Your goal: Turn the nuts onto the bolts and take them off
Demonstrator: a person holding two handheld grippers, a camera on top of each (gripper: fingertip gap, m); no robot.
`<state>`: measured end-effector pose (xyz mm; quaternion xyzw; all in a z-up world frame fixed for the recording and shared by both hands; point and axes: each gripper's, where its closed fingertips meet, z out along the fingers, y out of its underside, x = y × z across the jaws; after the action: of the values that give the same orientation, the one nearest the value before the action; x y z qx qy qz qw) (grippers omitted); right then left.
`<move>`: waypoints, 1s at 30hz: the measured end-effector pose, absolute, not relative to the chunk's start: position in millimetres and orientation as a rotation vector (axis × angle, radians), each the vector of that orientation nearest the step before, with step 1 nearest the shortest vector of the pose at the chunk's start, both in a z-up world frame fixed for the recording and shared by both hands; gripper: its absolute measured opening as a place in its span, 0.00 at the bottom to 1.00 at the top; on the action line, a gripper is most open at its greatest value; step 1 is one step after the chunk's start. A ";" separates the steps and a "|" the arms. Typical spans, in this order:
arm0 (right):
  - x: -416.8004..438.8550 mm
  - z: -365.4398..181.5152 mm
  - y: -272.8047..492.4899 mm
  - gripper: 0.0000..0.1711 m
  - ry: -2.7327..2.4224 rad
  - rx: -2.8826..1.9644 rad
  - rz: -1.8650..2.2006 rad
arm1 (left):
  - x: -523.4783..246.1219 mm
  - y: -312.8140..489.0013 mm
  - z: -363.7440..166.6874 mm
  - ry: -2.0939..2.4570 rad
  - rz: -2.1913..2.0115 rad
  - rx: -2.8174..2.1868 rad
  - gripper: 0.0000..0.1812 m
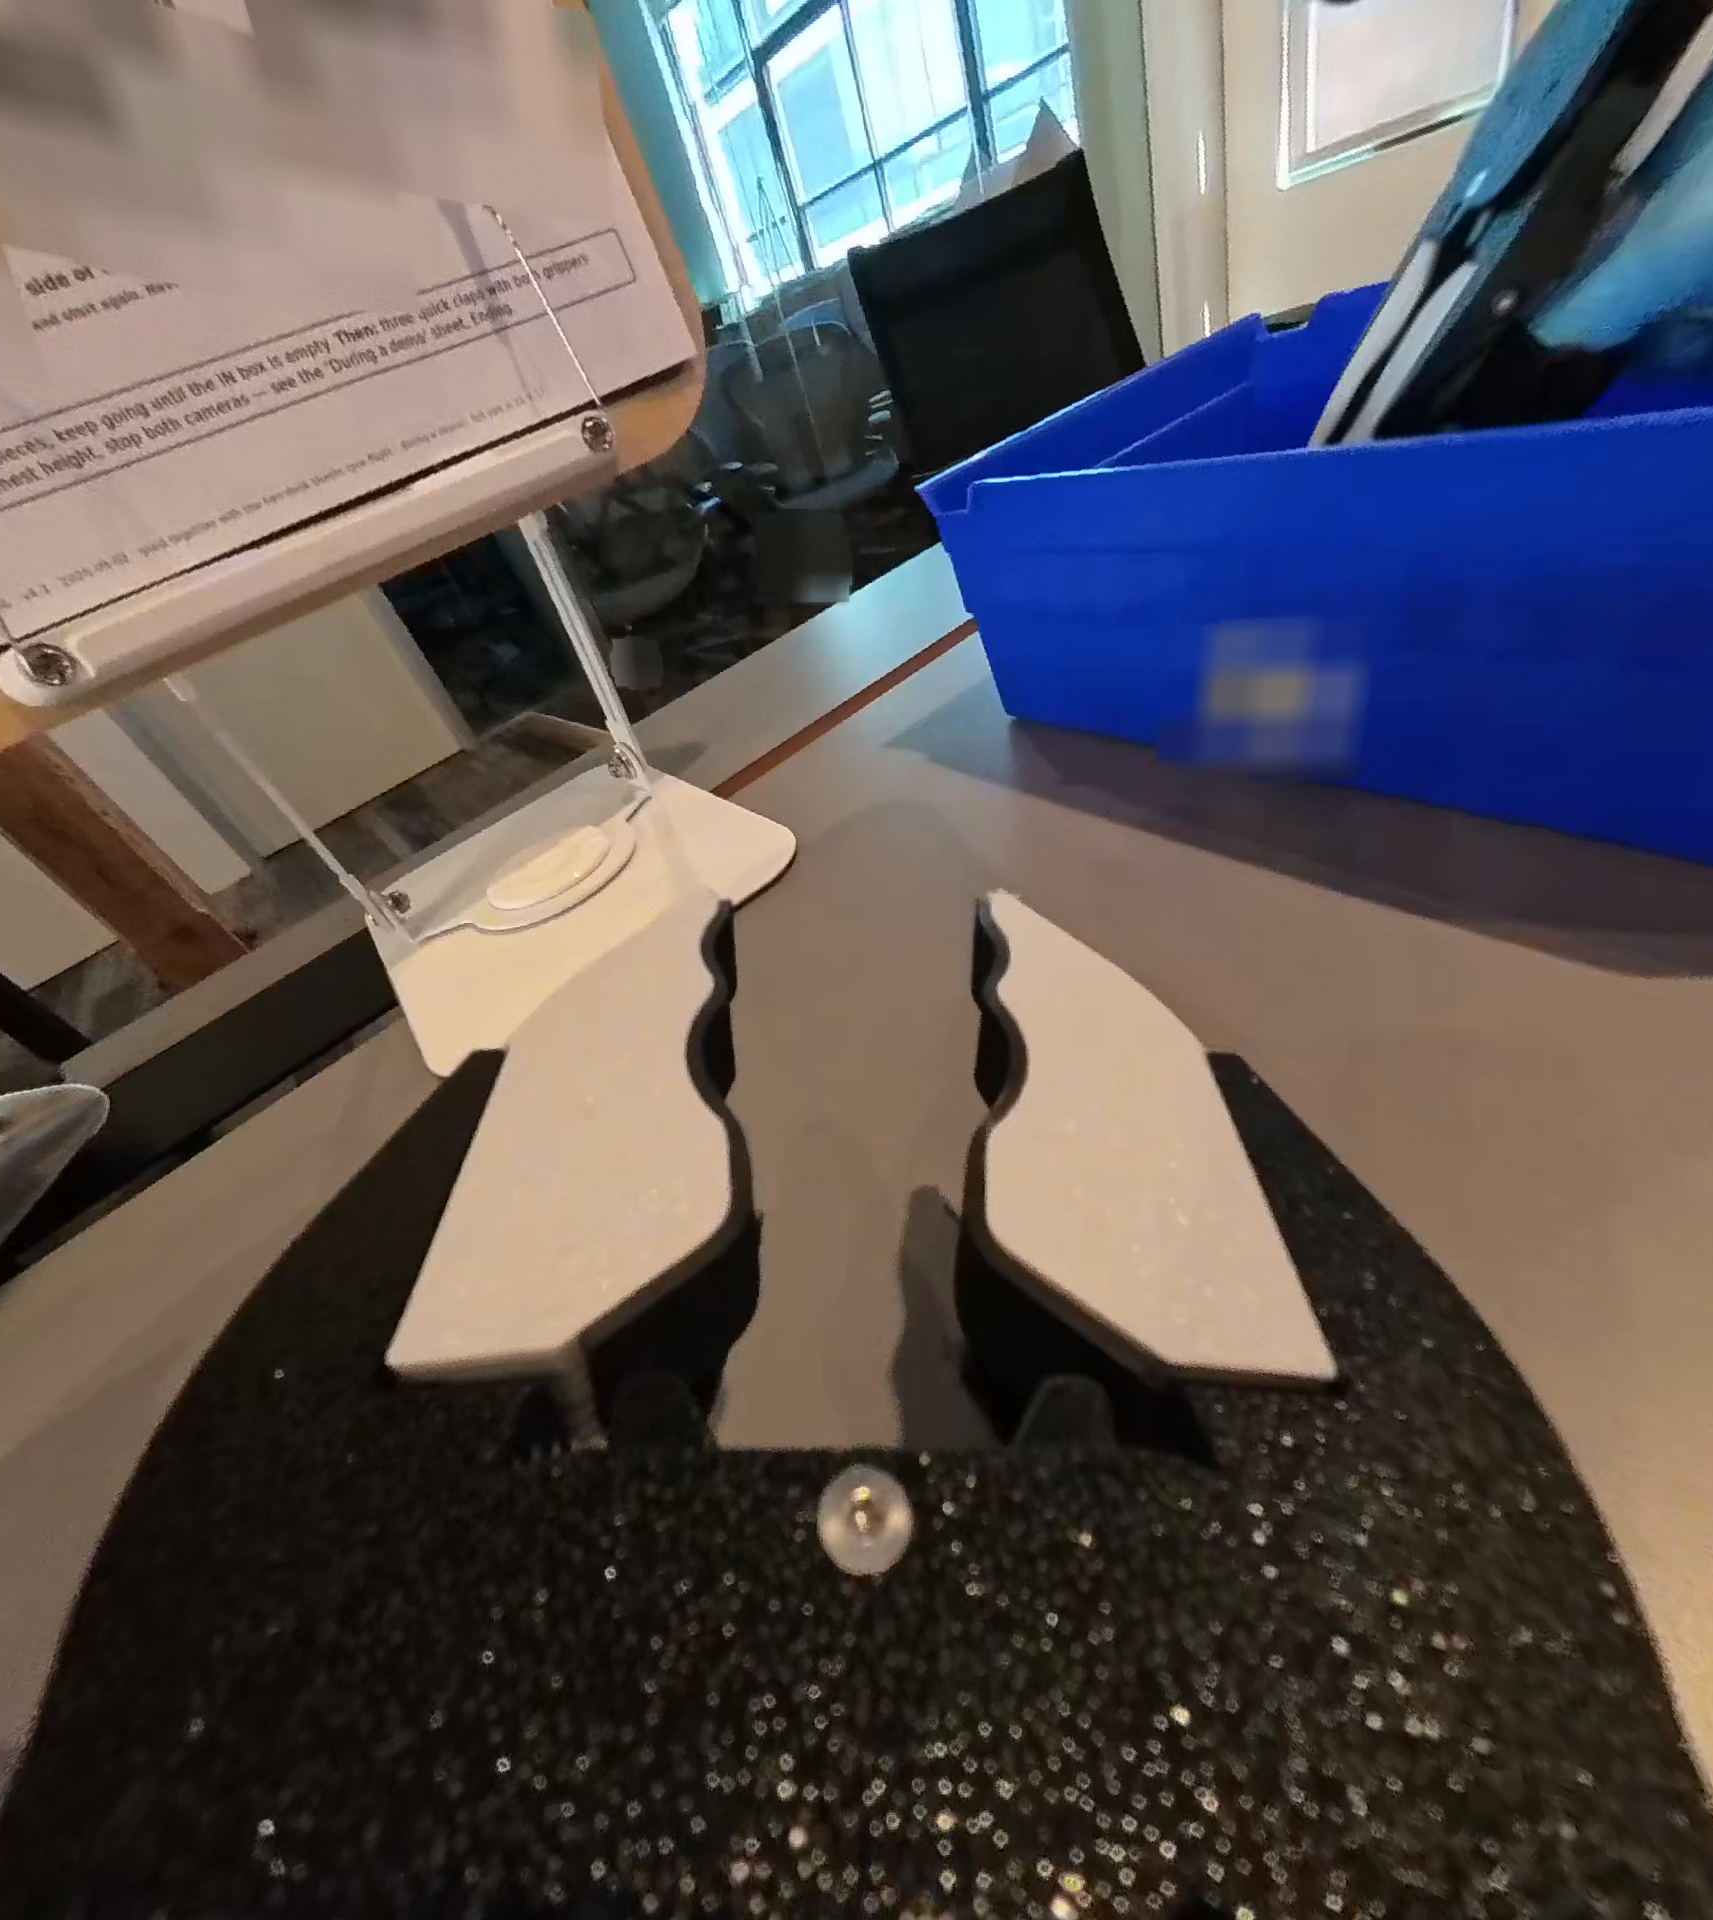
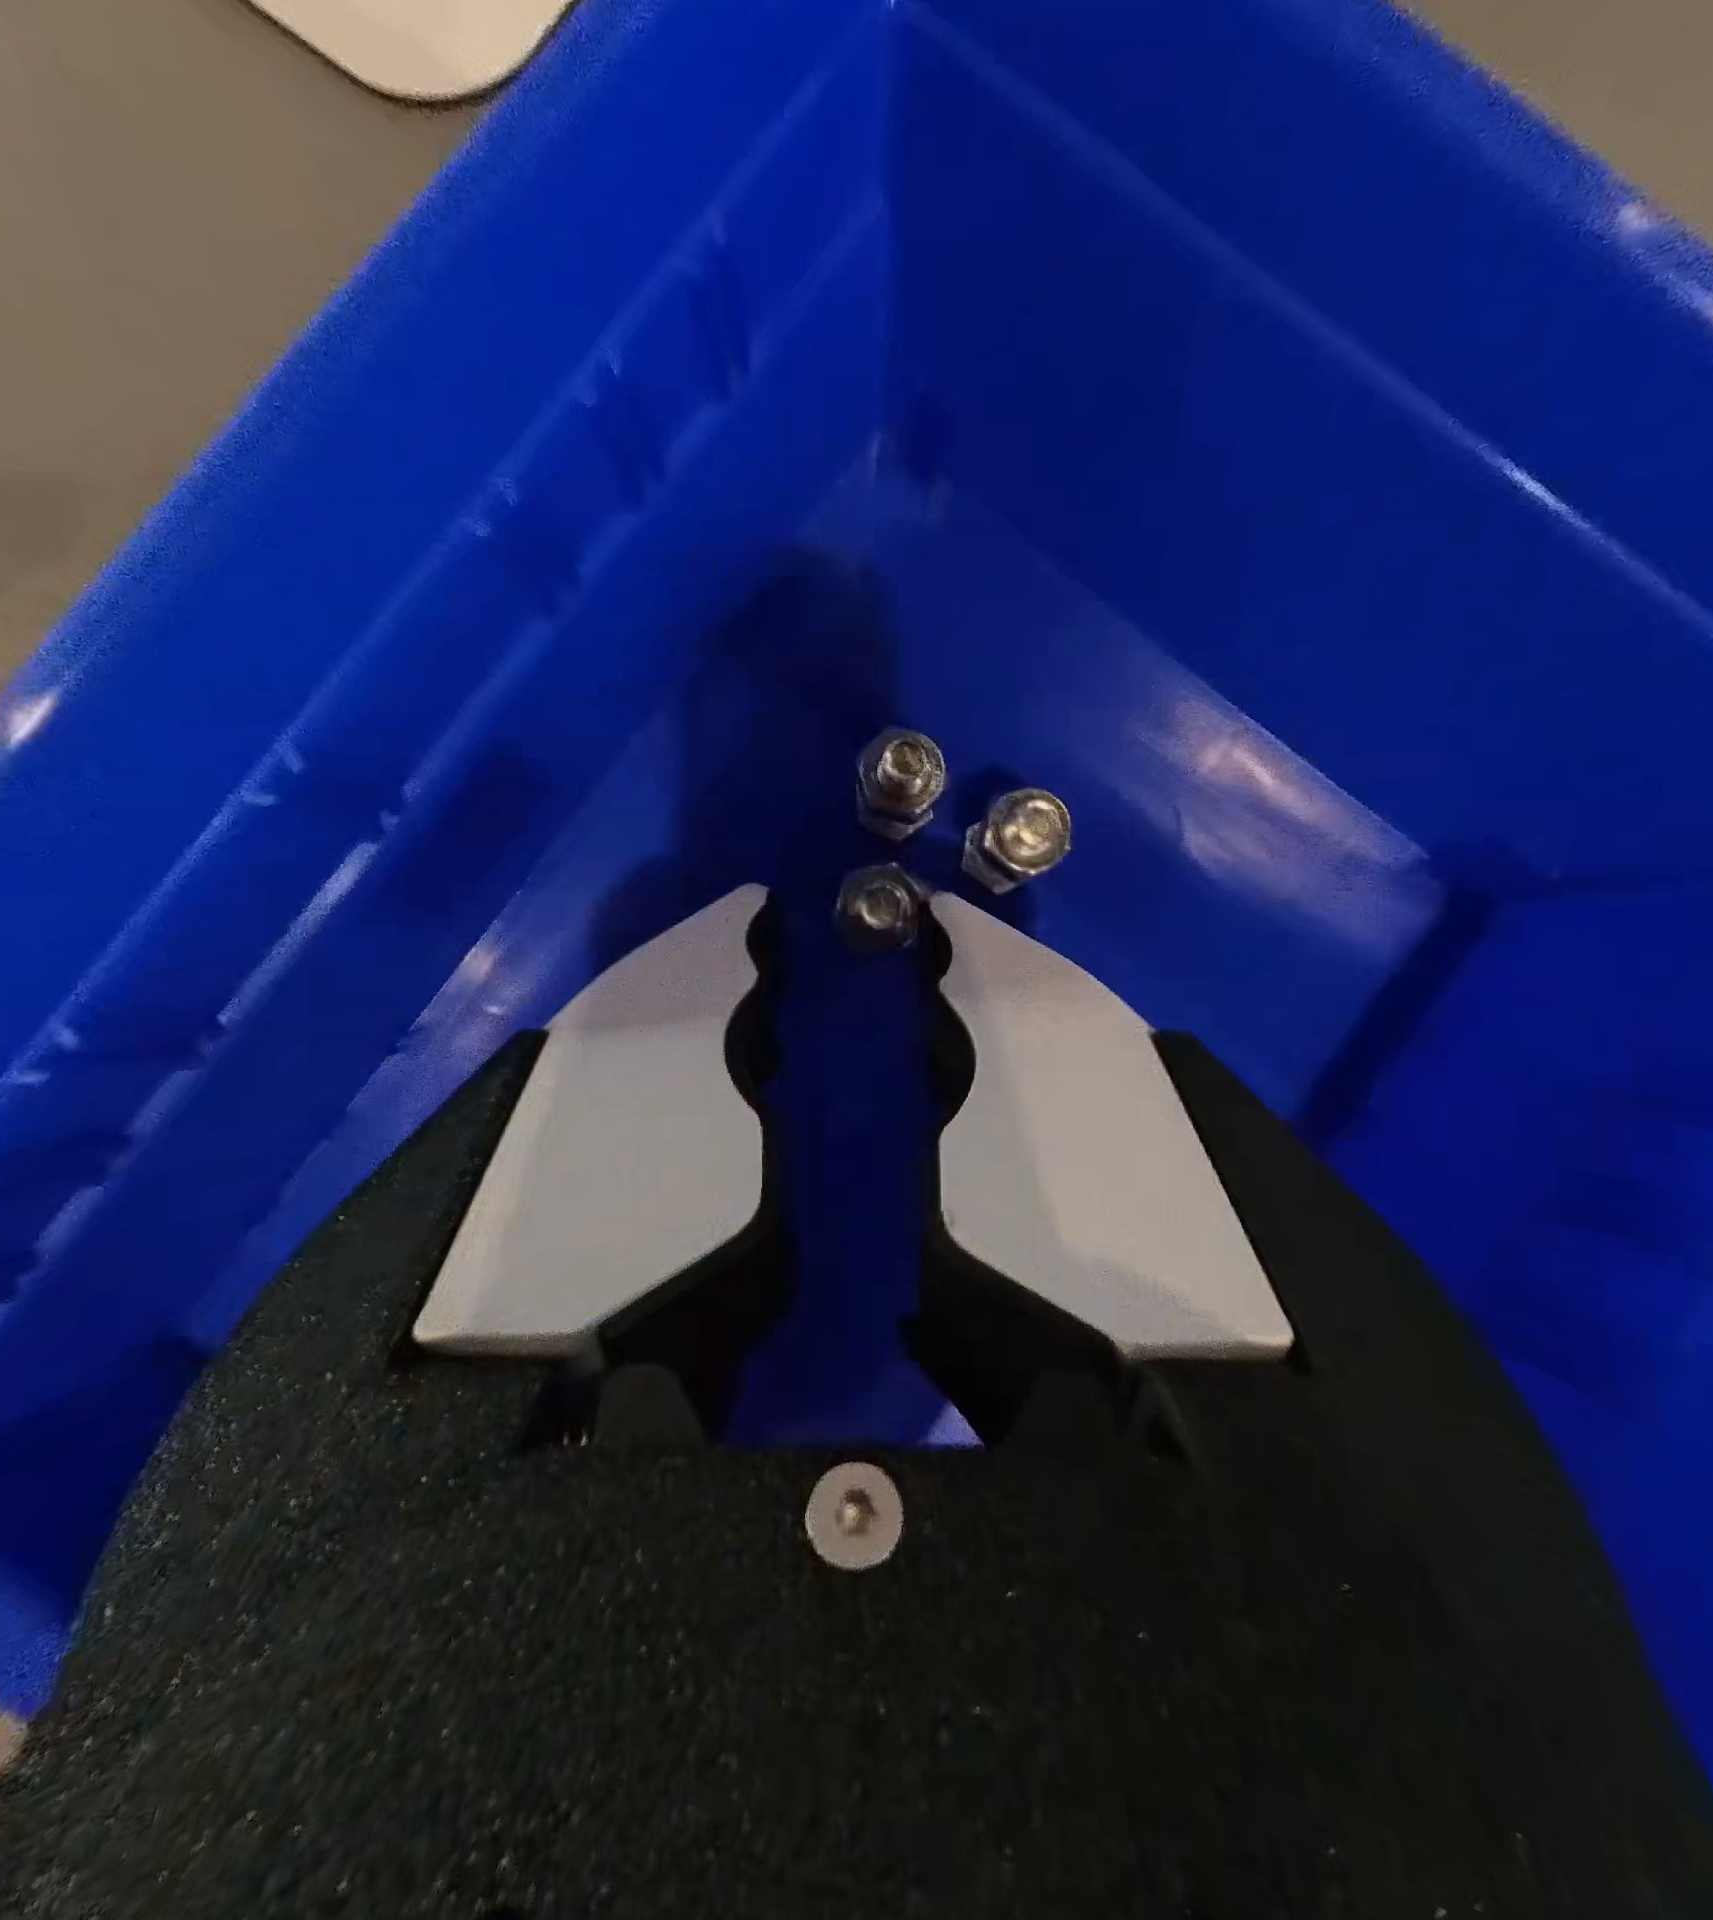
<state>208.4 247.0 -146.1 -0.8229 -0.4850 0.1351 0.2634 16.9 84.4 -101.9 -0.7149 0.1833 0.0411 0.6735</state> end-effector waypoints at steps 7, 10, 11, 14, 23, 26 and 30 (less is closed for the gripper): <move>212.1 -153.3 251.6 0.12 -1.312 -2.277 0.272 | 18.1 85.9 -104.9 0.403 0.030 -1.629 0.26; 218.2 -154.8 248.2 0.13 -1.293 -2.308 0.234 | 19.0 85.9 -105.2 0.406 0.025 -1.628 0.26; 218.2 -156.6 246.9 0.13 -1.290 -2.317 0.232 | 19.5 85.9 -105.3 0.410 0.026 -1.627 0.26; 215.6 -162.9 249.7 0.15 -1.276 -2.320 0.203 | 21.4 85.6 -106.1 0.423 0.026 -1.627 0.26; 221.4 -156.8 253.7 0.11 -1.243 -2.226 0.069 | 24.4 85.6 -107.7 0.443 0.025 -1.630 0.27; 218.7 -124.8 242.0 0.11 -1.186 -2.098 0.065 | 26.5 84.7 -106.5 0.447 0.005 -1.621 0.28; 178.1 -57.8 192.8 0.10 -1.152 -1.820 0.207 | 31.4 81.6 -106.1 0.475 -0.015 -1.609 0.34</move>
<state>178.1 192.8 -57.8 -0.7424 -0.4701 0.0846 0.4697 31.4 81.6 -106.1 -0.7135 0.2106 -0.0064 0.6682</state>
